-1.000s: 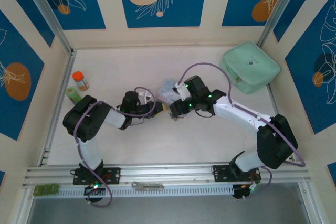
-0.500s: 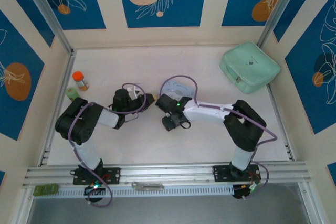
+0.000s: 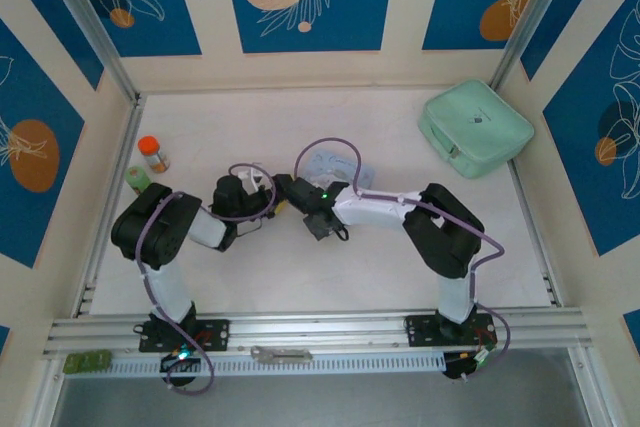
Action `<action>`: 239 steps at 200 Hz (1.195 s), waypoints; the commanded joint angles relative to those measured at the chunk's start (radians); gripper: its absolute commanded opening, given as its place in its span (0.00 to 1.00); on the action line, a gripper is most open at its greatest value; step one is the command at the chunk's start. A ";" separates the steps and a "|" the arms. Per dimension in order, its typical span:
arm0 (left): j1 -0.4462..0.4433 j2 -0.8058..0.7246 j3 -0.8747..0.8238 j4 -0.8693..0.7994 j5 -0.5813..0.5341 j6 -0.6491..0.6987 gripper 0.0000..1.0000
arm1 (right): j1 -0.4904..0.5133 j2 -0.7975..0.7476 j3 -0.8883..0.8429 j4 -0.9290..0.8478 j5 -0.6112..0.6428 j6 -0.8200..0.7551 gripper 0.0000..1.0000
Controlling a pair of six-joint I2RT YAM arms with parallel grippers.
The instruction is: Unlock a padlock with a key
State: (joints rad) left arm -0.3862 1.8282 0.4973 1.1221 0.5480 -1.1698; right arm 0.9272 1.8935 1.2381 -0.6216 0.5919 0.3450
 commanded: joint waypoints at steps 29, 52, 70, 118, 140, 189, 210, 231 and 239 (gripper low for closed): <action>0.010 -0.032 0.013 -0.032 0.000 0.043 1.00 | -0.029 0.014 -0.035 0.053 -0.001 -0.015 0.45; 0.011 -0.032 0.017 -0.036 -0.002 0.040 1.00 | -0.046 0.013 -0.056 0.088 -0.012 -0.017 0.41; 0.012 -0.043 0.014 -0.061 -0.017 0.049 1.00 | -0.055 0.013 -0.072 0.111 -0.018 -0.023 0.37; 0.012 -0.108 0.031 -0.170 -0.034 0.105 1.00 | -0.082 -0.020 -0.130 0.199 -0.034 -0.058 0.20; 0.011 -0.120 0.037 -0.185 -0.036 0.114 1.00 | -0.091 -0.041 -0.150 0.240 -0.033 -0.106 0.12; 0.012 -0.121 0.039 -0.191 -0.045 0.127 1.00 | -0.122 -0.079 -0.200 0.341 -0.094 -0.297 0.00; 0.012 -0.122 0.038 -0.187 -0.060 0.129 1.00 | -0.139 -0.094 -0.205 0.376 -0.161 -0.349 0.00; 0.012 -0.127 0.034 -0.182 -0.069 0.130 1.00 | -0.149 -0.096 -0.189 0.376 -0.191 -0.383 0.00; 0.012 -0.129 0.032 -0.183 -0.070 0.134 1.00 | -0.152 -0.096 -0.185 0.376 -0.201 -0.394 0.00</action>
State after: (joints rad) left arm -0.3832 1.7267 0.5182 0.9401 0.4976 -1.0645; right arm 0.7902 1.8156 1.0485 -0.2863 0.4370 0.0296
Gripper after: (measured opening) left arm 0.997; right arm 0.138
